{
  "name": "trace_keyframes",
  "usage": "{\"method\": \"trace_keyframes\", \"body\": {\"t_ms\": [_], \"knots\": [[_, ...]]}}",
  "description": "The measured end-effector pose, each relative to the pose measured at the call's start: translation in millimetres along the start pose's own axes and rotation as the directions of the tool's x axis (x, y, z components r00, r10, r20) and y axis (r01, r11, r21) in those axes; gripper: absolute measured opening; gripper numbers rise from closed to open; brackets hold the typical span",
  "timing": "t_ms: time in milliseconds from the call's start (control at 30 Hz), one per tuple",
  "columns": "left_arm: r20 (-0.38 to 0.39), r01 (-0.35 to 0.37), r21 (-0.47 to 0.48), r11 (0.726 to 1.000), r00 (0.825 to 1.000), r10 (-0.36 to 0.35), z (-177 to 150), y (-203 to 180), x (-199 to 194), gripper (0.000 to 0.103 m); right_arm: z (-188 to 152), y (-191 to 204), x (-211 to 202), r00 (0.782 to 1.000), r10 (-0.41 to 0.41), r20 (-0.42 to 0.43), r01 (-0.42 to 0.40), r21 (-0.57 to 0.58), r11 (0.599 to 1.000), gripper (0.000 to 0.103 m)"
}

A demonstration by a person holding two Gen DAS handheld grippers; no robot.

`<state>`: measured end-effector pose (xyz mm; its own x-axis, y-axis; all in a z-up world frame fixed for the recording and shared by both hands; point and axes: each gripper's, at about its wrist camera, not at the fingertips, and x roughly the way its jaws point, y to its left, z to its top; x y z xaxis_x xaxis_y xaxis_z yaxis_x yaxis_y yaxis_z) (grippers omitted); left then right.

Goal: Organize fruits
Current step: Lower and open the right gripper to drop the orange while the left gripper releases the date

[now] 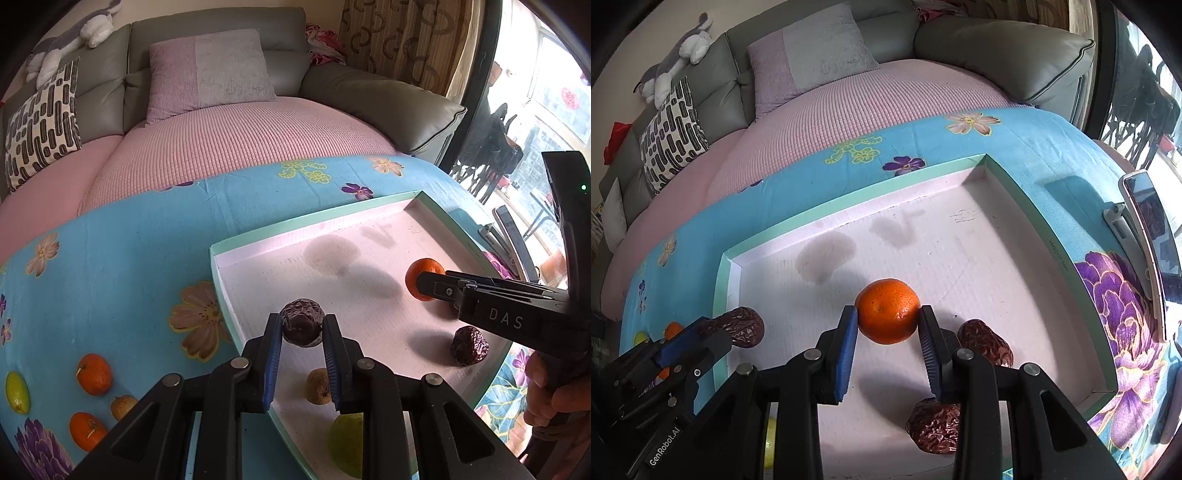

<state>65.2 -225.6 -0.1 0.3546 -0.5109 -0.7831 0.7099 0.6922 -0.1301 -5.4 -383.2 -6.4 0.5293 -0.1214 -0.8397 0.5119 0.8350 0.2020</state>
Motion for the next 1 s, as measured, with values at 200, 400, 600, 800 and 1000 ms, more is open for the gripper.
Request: {"method": "trace_keyframes", "body": {"t_ms": [200,400,600,800,1000], "knots": [[-0.068,-0.009,0.007,1.000,0.998,0.009,-7,-5,9,0.024,-2,3,8,0.999,-0.012,-0.032,0.011,-0.012,1.000,0.035],[-0.121,-0.002,-0.009,1.000,0.993,0.001,-12,-4,19,0.024,-4,6,12,0.999,-0.014,-0.045,0.014,-0.021,1.000,0.035],[-0.138,0.002,-0.029,1.000,0.990,-0.006,-12,-2,20,0.024,-3,6,13,0.999,-0.013,-0.047,0.012,-0.019,1.000,0.035],[-0.153,0.004,-0.043,0.999,0.988,-0.011,-11,0,21,0.024,-4,6,14,0.999,-0.013,-0.050,0.012,-0.021,1.000,0.036],[-0.164,0.000,-0.032,0.999,0.986,-0.006,-10,-2,19,0.025,-4,8,14,0.998,-0.021,-0.051,0.020,-0.031,0.999,0.037]]}}
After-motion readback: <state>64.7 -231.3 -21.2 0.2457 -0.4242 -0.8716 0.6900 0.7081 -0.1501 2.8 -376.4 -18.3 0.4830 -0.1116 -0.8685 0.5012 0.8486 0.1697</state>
